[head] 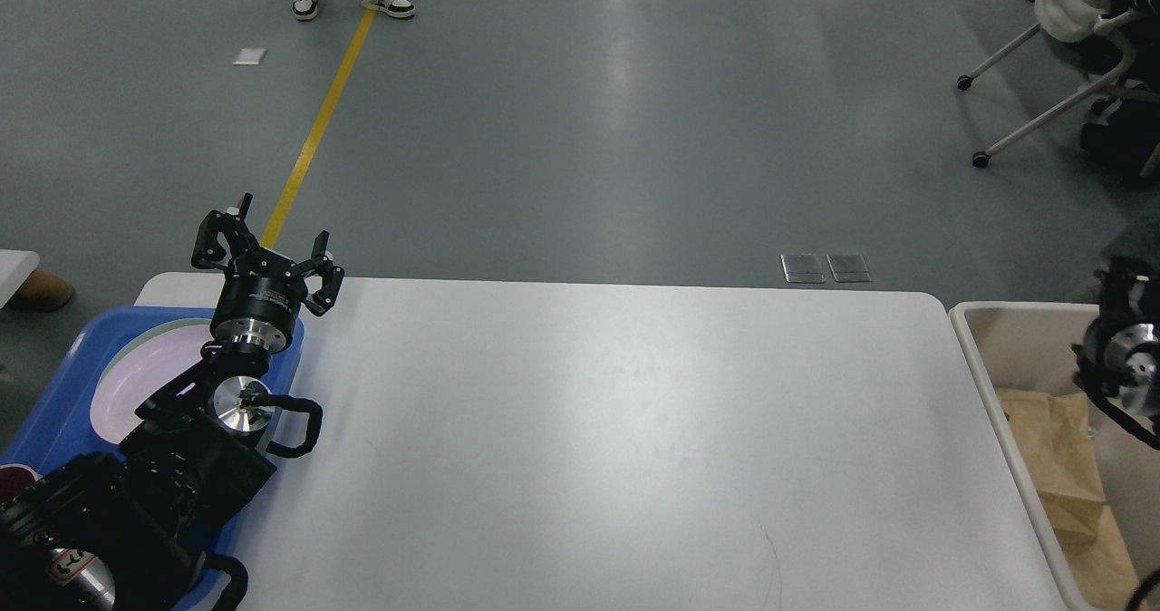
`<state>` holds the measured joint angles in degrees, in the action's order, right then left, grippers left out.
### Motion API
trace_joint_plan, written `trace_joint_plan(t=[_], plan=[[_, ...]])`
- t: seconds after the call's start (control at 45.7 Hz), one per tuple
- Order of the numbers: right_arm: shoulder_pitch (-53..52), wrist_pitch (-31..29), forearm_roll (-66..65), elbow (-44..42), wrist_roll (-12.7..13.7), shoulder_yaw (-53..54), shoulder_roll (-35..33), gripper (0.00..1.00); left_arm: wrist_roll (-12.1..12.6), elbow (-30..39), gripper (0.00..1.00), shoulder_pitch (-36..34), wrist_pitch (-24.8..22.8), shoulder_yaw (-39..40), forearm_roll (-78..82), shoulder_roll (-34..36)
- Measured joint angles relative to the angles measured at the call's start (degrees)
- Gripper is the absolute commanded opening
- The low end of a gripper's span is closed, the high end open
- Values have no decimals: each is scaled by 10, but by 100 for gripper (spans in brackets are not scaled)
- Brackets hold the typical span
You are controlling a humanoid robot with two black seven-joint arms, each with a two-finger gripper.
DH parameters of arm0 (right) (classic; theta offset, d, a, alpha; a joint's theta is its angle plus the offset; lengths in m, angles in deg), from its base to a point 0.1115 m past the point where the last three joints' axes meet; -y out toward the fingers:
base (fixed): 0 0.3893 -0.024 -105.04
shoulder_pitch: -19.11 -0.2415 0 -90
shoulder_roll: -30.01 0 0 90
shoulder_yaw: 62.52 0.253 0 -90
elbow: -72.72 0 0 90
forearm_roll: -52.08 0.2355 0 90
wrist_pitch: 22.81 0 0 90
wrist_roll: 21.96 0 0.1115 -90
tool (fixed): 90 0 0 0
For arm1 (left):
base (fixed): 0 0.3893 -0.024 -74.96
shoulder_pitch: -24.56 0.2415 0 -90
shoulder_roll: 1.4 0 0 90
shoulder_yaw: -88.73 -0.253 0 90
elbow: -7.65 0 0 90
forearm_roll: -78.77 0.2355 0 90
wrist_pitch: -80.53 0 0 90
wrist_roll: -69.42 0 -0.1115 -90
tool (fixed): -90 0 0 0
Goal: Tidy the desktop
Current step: 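Lift the paper ball, carry it to the bin and release it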
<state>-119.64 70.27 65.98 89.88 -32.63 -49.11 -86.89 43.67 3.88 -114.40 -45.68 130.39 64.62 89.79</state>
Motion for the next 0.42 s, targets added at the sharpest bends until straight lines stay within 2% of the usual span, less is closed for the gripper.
trace_joint_plan(t=[0.066,0.131,0.153,0.241,0.416], plan=[[-4,0,0,15,-92,48,19,100,0,0,96,0,0,0,0,0],[-5,-2,0,38,-164,90,34,100,0,0,97,0,0,0,0,0],[-5,-3,0,46,-180,102,38,100,0,0,97,0,0,0,0,0],[-3,-5,0,85,-212,144,55,100,0,0,97,0,0,0,0,0],[9,-6,-1,142,-221,205,101,100,0,0,96,0,0,0,0,0]])
